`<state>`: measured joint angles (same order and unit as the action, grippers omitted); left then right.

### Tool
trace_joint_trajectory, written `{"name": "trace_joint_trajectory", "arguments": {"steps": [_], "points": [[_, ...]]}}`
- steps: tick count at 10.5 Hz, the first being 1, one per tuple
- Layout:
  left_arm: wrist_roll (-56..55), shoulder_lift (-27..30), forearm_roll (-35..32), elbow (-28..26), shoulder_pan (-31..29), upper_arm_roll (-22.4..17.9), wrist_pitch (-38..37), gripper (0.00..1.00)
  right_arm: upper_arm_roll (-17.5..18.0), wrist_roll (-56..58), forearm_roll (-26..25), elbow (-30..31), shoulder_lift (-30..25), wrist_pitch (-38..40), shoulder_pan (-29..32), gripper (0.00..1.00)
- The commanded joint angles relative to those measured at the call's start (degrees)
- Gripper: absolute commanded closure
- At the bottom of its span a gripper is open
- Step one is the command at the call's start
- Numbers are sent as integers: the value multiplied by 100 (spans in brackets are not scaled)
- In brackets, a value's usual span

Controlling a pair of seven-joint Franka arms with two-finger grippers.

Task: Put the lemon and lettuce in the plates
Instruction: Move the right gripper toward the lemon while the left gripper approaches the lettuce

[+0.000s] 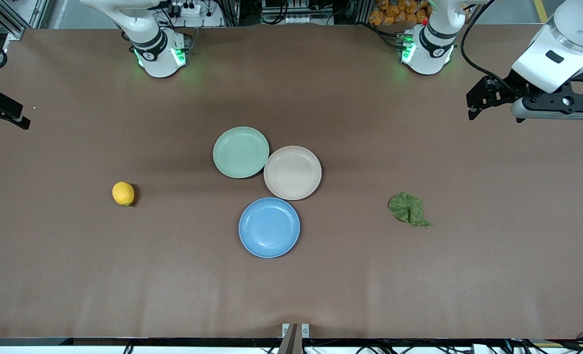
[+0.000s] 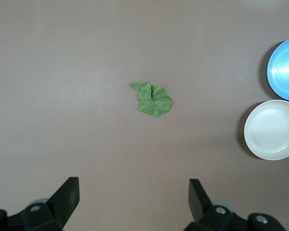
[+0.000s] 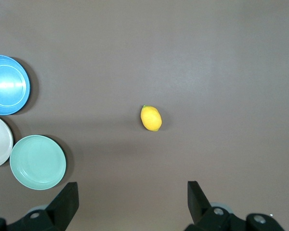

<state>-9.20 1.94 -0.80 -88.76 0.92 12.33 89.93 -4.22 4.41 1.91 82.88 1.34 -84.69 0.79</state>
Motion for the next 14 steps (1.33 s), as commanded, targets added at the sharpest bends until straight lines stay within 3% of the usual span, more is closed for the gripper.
{"name": "trace_joint_trajectory", "arguments": {"steps": [1, 5, 11, 14], "points": [[268, -1, -8, 25, -49, 24, -98, 0, 70, -81, 107, -44, -20, 76, 97, 0], [261, -71, 27, 34, -136, 15, -107, 0, 70, -81, 107, -44, -20, 76, 97, 0], [182, -772, 10, 87, -49, 50, -46, 0, 62, -46, 99, 35, 76, 59, 114, 0], [138, -1335, -44, 43, 13, 86, 252, 0, 53, 16, 64, 700, 95, -580, 167, 0]]}}
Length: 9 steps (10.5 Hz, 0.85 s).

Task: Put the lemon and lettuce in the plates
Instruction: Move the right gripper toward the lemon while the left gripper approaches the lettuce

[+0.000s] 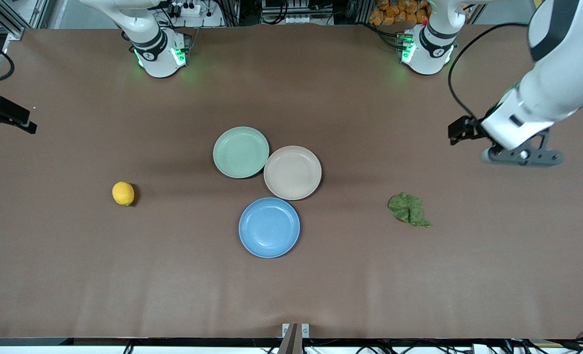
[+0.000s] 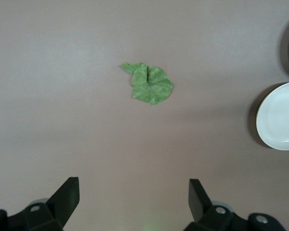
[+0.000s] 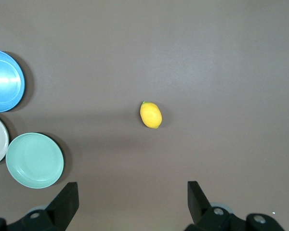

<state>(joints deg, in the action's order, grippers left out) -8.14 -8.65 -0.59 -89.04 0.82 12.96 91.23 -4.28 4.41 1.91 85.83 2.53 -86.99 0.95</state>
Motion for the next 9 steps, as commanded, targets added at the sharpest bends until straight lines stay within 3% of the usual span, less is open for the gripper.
{"name": "trace_joint_trajectory", "arguments": {"steps": [1, 3, 7, 9], "points": [[23, -451, -4, 45, 6, 31, 289, 0, 59, 25, 63, 643, 1, -589, 178, 0], [-203, -716, 15, -252, -29, 22, 779, 0, 59, 139, 63, 969, 264, -959, 187, 0], [-556, -892, -21, -1430, -178, 22, 2300, 0, 59, 639, 63, 1672, 800, -1899, 178, 0], [-1362, -1050, -47, -1843, -170, 13, 3178, 0, 59, 649, 72, 2111, 976, -2495, 160, 0]]}}
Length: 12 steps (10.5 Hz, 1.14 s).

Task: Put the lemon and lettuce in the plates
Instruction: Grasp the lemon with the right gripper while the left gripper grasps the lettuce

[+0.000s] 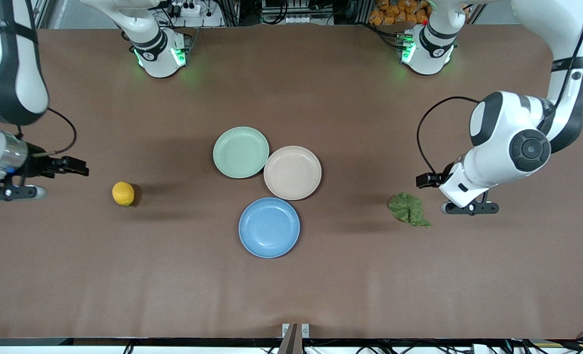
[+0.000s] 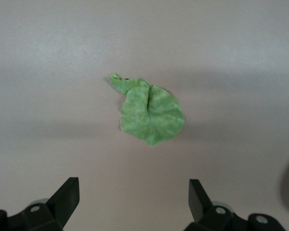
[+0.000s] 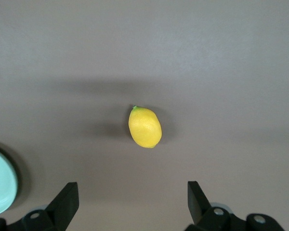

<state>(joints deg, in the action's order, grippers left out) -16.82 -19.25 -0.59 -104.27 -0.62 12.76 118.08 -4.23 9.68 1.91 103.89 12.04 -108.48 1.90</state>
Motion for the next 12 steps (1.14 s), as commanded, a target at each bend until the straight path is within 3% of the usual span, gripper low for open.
{"name": "trace_joint_trajectory", "arguments": {"steps": [1, 8, 12], "points": [[-681, -95, -47, -392, -25, 34, 662, 0, 54, 122, 72, 560, 52, -723, 65, 0], [-1120, -921, -56, -902, -34, -37, 2613, 0, 63, 122, 81, 1677, 535, -2816, 30, 0], [-1201, -1265, -126, -806, 9, -46, 2976, 0, 89, 87, 107, 2117, 1080, -4134, 4, 0]]}}
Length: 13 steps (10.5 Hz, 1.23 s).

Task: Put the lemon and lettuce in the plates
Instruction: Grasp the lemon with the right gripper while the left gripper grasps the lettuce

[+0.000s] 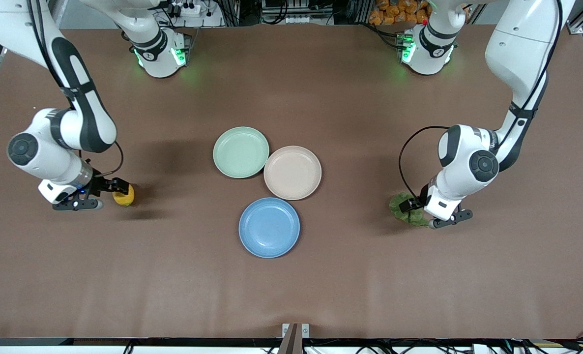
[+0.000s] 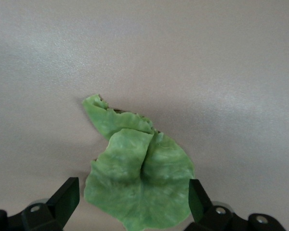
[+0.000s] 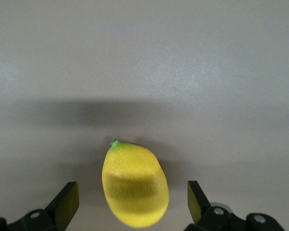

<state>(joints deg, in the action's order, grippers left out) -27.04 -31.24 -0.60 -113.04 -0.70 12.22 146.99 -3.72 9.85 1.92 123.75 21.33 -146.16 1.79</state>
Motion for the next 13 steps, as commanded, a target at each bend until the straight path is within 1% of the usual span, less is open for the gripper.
{"name": "trace_joint_trajectory", "arguments": {"steps": [1, 2, 3, 4, 5, 6, 7, 8, 10, 11, 12, 13], "points": [[-266, -127, -133, 124, 35, 9, 84, 0, 38, 35, 107, 184, 283, -613, -12, 0], [-554, -215, -177, 255, 79, 0, 84, 0, 47, 26, 107, 254, 389, -859, -38, 0], [-757, -277, -281, 335, 88, 8, 84, 0, 47, 26, 107, 263, 451, -922, -39, 2], [-950, -338, -309, 405, 88, 9, 84, 0, 47, 34, 107, 255, 443, -862, -47, 25], [-1117, -409, -318, 502, 140, 0, 84, 0, 64, 35, 107, 254, 442, -862, -47, 55], [-1197, -479, -370, 529, 193, 0, 84, 0, 73, 35, 107, 220, 434, -818, -47, 79], [-1277, -523, -492, 555, 194, 0, 84, 0, 108, 26, 107, 167, 390, -731, -47, 94], [-1321, -550, -598, 564, 194, 0, 76, 0, 108, 26, 107, 97, 337, -608, -56, 97], [-1330, -594, -660, 573, 194, 0, 76, 0, 134, -26, 107, -244, 214, 110, -109, 98], [-1321, -603, -800, 573, 185, 0, 76, 0, 300, -340, 98, -464, 197, 445, -170, 98], [-1321, -594, -975, 573, 141, 8, 67, 14, 484, -665, 98, -675, 214, 518, -214, 98], [-1330, -594, -986, 573, 123, 9, 49, 57, 651, -956, 98, -825, 249, 518, -293, 99]]}}
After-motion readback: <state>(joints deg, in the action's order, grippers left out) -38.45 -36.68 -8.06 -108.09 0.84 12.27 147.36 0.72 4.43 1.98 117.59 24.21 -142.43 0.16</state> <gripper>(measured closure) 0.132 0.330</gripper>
